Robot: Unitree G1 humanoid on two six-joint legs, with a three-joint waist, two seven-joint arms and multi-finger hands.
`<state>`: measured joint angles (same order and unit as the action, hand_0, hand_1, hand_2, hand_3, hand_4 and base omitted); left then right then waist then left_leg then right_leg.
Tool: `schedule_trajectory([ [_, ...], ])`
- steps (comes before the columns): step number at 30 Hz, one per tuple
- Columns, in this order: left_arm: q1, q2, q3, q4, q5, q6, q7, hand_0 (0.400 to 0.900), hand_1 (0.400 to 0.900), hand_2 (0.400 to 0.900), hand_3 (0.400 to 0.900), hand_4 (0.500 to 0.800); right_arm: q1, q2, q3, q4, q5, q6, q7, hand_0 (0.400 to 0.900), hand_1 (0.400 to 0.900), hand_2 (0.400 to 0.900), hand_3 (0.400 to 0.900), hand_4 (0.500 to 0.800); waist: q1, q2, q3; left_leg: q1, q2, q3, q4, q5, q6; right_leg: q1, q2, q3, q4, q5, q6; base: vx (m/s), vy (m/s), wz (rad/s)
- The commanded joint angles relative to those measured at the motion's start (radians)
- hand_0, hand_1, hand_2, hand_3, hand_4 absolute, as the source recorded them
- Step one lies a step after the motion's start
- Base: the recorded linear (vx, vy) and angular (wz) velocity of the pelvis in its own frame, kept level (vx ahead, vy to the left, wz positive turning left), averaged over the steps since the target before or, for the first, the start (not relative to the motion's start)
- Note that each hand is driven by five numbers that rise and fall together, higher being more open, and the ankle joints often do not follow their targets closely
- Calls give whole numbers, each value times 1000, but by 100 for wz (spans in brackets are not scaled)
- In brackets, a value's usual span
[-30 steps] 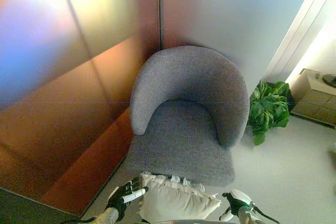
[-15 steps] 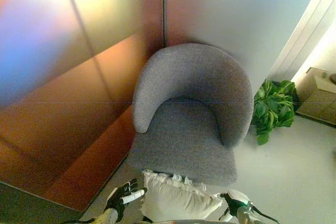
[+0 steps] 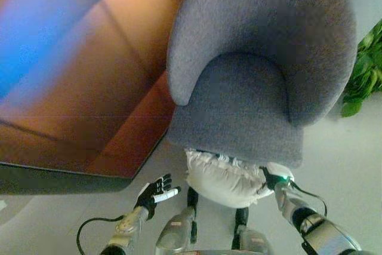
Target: Pick up the pillow and put it on the sofa.
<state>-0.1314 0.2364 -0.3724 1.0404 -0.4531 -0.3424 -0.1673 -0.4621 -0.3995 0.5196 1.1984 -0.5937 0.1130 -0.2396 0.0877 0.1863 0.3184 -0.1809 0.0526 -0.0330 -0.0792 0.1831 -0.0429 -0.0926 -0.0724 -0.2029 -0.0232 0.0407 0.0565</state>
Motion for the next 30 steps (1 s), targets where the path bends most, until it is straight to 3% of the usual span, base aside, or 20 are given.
schedule_trajectory([
  [1, -108, 17, -3, -45, -102, -94, 7, 900, 900, 900, 900, 800, -146, -55, 64, 21, 32, 23, -19, 900, 900, 900, 900, 800, 17, -19, 61, -27, -129, -21, 29, -113, 44, -152, -47, 33, 137, -47, 1, -30, 49, 0],
  [28, -188, -11, -81, -139, -209, -195, 88, 900, 900, 900, 900, 800, -436, -134, 112, 71, 3, 64, 54, 900, 900, 900, 900, 800, 24, 80, 194, -280, -156, 52, 83, -42, 38, -459, -91, 30, 239, 11, 25, -17, 31, 2],
  [29, -187, -10, -83, -147, -210, -202, 92, 900, 900, 900, 900, 800, -450, -136, 117, 72, 11, 68, 54, 608, 608, 608, 608, 625, 26, 83, 200, -289, -155, 53, 82, -39, 37, -469, -90, 31, 239, 14, 25, -64, 14, 3],
  [30, -187, -8, -83, -150, -209, -201, 93, 900, 900, 900, 900, 800, -457, -138, 117, 72, 13, 66, 56, 400, 400, 400, 400, 500, 27, 84, 201, -292, -154, 54, 81, -38, 36, -473, -90, 31, 239, 15, 25, -54, 6, 2],
])
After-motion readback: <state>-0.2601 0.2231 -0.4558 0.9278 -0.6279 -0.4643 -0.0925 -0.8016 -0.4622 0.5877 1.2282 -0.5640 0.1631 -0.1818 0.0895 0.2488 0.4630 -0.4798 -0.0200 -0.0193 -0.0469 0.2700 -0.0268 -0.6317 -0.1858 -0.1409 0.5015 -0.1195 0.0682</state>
